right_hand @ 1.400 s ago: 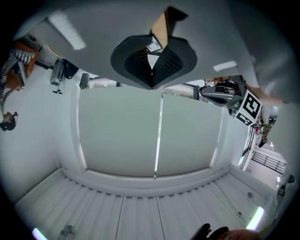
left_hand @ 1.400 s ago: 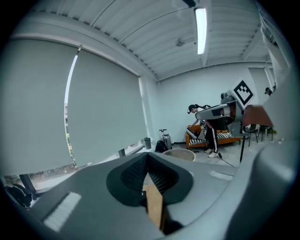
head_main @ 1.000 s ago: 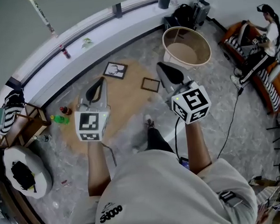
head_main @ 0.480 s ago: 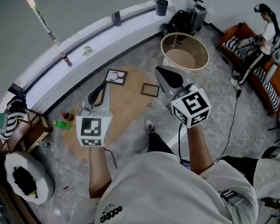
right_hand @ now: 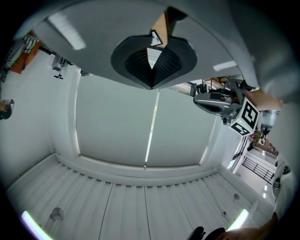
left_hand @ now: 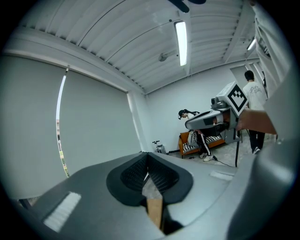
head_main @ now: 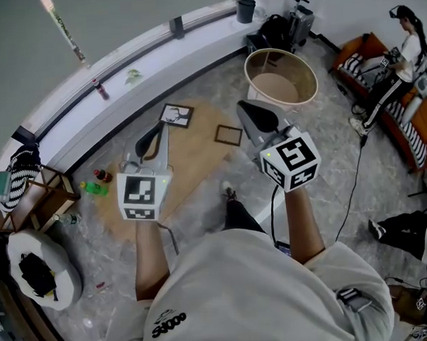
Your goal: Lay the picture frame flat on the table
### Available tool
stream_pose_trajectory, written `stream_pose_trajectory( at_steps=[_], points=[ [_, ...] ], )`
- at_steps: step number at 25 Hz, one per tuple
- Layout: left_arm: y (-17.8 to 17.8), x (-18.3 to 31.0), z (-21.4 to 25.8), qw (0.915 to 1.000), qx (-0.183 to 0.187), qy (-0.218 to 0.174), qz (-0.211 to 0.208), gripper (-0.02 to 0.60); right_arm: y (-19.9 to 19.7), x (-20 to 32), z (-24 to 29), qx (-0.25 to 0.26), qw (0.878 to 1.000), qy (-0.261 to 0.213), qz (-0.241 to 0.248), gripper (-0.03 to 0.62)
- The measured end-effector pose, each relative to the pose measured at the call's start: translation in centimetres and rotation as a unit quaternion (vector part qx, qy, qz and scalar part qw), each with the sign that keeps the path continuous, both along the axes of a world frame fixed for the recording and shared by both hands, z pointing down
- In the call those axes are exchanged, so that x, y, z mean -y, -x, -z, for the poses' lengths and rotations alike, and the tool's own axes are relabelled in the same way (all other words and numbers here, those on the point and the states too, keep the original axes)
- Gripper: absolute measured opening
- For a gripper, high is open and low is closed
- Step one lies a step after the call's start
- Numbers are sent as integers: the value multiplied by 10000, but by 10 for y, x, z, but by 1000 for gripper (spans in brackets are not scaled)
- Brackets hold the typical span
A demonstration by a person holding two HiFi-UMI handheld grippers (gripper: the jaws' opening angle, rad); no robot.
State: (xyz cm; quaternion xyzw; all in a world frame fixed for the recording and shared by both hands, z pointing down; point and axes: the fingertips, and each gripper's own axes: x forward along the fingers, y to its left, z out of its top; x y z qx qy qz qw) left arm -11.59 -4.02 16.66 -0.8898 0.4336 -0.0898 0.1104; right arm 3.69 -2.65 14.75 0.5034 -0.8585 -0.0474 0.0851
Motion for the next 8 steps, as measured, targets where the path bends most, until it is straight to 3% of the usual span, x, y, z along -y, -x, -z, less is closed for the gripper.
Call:
stream_pose_trajectory(
  at_steps=[8],
  points=[
    [-2,-6,-7,10000,4,41,-42,9,-4,-6,-7,-6,10000,53,-68,2]
  ],
)
